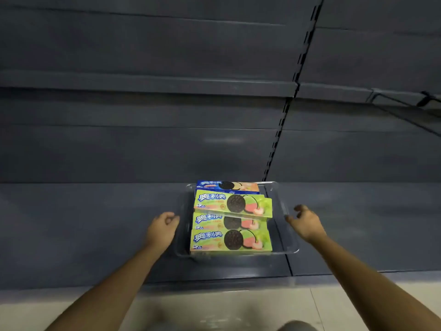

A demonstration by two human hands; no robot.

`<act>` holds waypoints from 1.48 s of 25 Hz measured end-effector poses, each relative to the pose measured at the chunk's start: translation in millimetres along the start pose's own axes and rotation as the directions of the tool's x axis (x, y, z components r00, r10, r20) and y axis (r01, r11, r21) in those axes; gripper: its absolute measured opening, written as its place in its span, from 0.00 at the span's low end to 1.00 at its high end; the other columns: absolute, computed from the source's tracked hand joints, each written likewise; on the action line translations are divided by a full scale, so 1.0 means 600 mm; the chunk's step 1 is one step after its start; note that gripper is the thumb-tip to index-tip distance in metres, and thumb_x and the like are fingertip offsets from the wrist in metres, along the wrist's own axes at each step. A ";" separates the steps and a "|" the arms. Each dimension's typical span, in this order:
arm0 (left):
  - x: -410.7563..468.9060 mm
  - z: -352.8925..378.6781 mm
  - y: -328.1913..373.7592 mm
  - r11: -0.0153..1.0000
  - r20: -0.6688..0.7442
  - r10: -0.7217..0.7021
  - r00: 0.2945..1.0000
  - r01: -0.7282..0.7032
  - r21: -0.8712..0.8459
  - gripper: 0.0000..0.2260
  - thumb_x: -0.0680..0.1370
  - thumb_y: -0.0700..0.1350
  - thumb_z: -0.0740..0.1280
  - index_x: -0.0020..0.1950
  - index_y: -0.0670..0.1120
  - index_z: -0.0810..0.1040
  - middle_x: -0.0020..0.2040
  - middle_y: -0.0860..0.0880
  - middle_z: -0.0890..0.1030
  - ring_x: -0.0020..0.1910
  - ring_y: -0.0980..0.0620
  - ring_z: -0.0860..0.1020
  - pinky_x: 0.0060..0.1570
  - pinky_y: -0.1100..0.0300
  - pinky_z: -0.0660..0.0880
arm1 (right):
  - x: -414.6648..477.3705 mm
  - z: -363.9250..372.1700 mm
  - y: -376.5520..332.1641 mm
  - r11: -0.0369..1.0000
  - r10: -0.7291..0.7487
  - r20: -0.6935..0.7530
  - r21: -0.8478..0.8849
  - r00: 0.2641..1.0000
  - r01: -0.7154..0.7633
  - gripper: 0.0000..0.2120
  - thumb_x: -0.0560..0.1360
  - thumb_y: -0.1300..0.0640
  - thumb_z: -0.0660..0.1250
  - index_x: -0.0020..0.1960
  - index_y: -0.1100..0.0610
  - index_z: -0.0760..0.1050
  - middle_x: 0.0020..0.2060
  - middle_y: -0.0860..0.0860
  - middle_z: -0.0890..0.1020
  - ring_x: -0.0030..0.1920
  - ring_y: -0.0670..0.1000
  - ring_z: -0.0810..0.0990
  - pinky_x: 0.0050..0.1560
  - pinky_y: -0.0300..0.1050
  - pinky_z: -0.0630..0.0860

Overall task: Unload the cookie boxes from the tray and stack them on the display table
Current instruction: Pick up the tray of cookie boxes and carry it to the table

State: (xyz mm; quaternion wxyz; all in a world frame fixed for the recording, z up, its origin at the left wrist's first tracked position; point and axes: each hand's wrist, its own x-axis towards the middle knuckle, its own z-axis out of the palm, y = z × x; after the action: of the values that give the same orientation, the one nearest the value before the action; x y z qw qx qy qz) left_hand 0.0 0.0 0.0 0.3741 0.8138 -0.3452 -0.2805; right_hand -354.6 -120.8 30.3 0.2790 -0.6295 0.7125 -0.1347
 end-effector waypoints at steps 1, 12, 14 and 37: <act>0.010 0.019 -0.012 1.000 0.025 -0.005 1.000 0.005 0.017 0.17 0.76 0.49 0.65 0.62 0.43 0.75 0.57 0.42 0.79 0.56 0.43 0.76 0.52 0.57 0.69 | 0.009 0.022 0.003 1.000 -0.003 -0.013 0.023 1.000 0.004 0.28 0.73 0.48 0.67 0.67 0.61 0.66 0.62 0.62 0.74 0.61 0.62 0.74 0.59 0.54 0.73; 0.040 0.090 -0.045 0.996 0.051 0.077 0.996 -0.080 0.042 0.13 0.77 0.46 0.63 0.59 0.42 0.70 0.44 0.44 0.82 0.43 0.44 0.79 0.41 0.54 0.72 | 0.041 0.085 0.008 0.994 -0.013 -0.100 0.108 0.995 0.024 0.13 0.73 0.61 0.66 0.53 0.63 0.66 0.43 0.59 0.75 0.45 0.62 0.76 0.43 0.48 0.69; 0.045 0.090 -0.048 0.997 0.045 0.080 0.996 -0.080 -0.008 0.10 0.77 0.45 0.64 0.56 0.41 0.71 0.42 0.42 0.81 0.42 0.43 0.80 0.41 0.53 0.73 | 0.041 0.085 0.011 0.994 0.006 -0.110 0.105 0.994 0.005 0.09 0.72 0.60 0.67 0.44 0.60 0.66 0.40 0.58 0.75 0.41 0.59 0.73 0.42 0.46 0.68; -0.165 -0.106 0.250 0.983 0.127 0.046 0.991 -0.068 0.172 0.15 0.75 0.36 0.61 0.32 0.53 0.65 0.39 0.43 0.75 0.41 0.46 0.73 0.47 0.50 0.74 | -0.206 -0.252 -0.045 0.943 0.079 -0.171 0.332 0.982 -0.019 0.06 0.68 0.64 0.69 0.38 0.62 0.71 0.32 0.55 0.75 0.34 0.54 0.71 0.36 0.44 0.67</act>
State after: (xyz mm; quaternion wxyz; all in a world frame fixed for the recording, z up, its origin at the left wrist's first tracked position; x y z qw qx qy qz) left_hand -66.9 30.5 175.9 0.2869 0.8146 -0.4141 -0.2873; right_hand -411.7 -29.1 195.2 0.3171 -0.5413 0.7181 -0.3014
